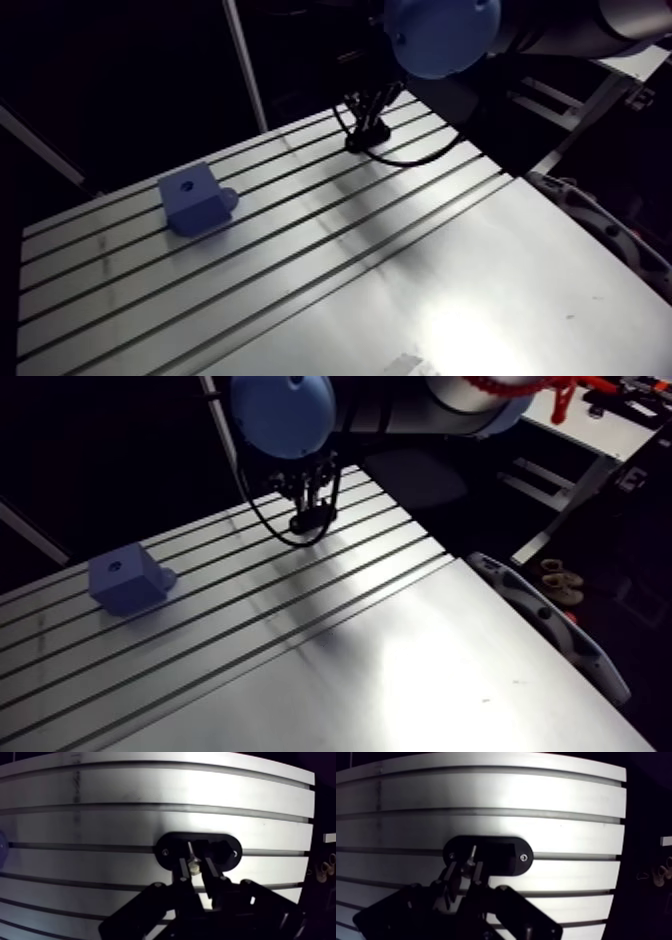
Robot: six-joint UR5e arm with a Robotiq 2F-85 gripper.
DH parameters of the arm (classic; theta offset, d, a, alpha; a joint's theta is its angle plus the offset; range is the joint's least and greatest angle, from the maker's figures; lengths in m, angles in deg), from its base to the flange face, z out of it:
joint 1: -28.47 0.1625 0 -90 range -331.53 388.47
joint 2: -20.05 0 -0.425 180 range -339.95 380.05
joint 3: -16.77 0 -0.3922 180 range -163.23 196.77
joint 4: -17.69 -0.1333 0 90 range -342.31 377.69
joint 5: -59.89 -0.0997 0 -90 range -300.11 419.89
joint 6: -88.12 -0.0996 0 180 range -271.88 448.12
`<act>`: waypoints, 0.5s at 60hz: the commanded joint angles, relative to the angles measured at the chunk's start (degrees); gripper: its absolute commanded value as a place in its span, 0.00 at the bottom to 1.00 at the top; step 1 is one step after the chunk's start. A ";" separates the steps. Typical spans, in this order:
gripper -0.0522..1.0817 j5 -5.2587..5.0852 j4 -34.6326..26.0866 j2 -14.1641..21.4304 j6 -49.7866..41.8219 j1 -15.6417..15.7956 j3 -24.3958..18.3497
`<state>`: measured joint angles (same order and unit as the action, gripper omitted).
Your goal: Pick up the M10 bolt and insert it into the hex recess until seated.
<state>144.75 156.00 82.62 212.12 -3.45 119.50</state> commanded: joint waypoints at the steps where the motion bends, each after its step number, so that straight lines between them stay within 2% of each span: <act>1: 0.71 -0.01 -0.09 0.03 -0.01 0.00 0.31; 30: 0.74 -0.18 -0.18 1.61 -0.46 0.00 -0.36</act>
<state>144.66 155.86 83.41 212.00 -3.44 119.52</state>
